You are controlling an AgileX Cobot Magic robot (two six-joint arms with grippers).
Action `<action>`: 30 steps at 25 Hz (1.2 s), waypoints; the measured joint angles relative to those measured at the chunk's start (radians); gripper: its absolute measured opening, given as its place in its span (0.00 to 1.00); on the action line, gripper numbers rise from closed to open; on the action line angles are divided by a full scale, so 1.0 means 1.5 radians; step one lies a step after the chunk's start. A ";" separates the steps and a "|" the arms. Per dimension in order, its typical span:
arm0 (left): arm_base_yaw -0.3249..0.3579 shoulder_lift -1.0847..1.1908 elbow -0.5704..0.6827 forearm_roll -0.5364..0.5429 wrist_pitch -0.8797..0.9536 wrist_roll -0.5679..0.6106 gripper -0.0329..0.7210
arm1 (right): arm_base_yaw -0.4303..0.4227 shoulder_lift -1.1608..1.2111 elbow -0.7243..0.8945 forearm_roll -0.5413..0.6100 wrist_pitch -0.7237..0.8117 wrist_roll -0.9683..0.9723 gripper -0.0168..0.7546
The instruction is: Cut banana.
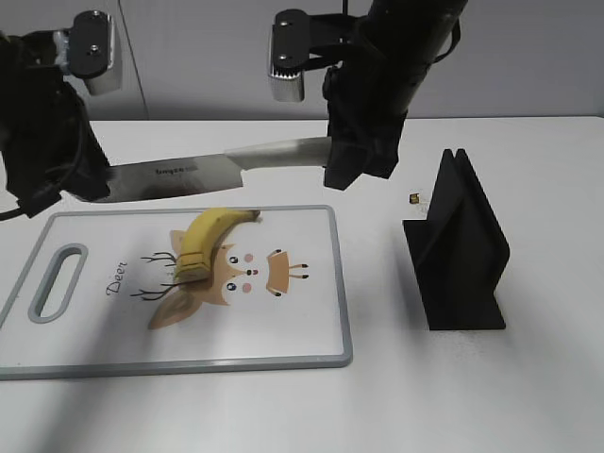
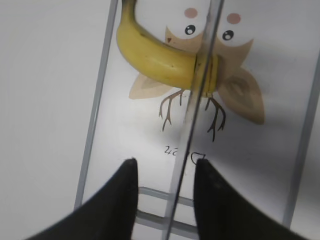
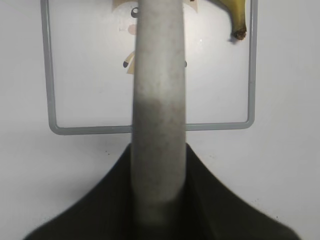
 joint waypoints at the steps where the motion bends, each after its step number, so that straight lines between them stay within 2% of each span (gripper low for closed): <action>1: 0.000 0.004 0.000 0.003 -0.003 0.000 0.51 | 0.000 0.000 0.000 0.002 0.000 0.000 0.23; 4: 0.000 0.013 0.000 0.006 -0.005 -0.007 0.18 | 0.000 0.004 0.000 0.009 -0.002 0.001 0.23; 5: 0.000 0.017 0.000 0.006 -0.005 -0.010 0.10 | 0.000 0.004 0.000 0.009 -0.003 0.002 0.23; 6: 0.000 0.021 0.000 0.006 -0.006 -0.010 0.07 | 0.000 0.005 0.000 0.007 -0.006 0.002 0.23; 12: -0.006 0.049 0.002 0.024 -0.021 -0.061 0.06 | 0.000 0.029 -0.002 -0.007 -0.014 0.006 0.23; 17: -0.030 0.053 0.049 0.059 -0.090 -0.088 0.06 | 0.000 0.067 -0.004 -0.017 -0.017 0.013 0.23; 23: -0.045 0.054 0.089 0.072 -0.165 -0.098 0.05 | 0.000 0.093 -0.004 -0.038 -0.026 0.023 0.24; 30: -0.045 0.077 0.095 0.072 -0.175 -0.099 0.05 | 0.000 0.123 -0.004 -0.038 -0.034 0.023 0.24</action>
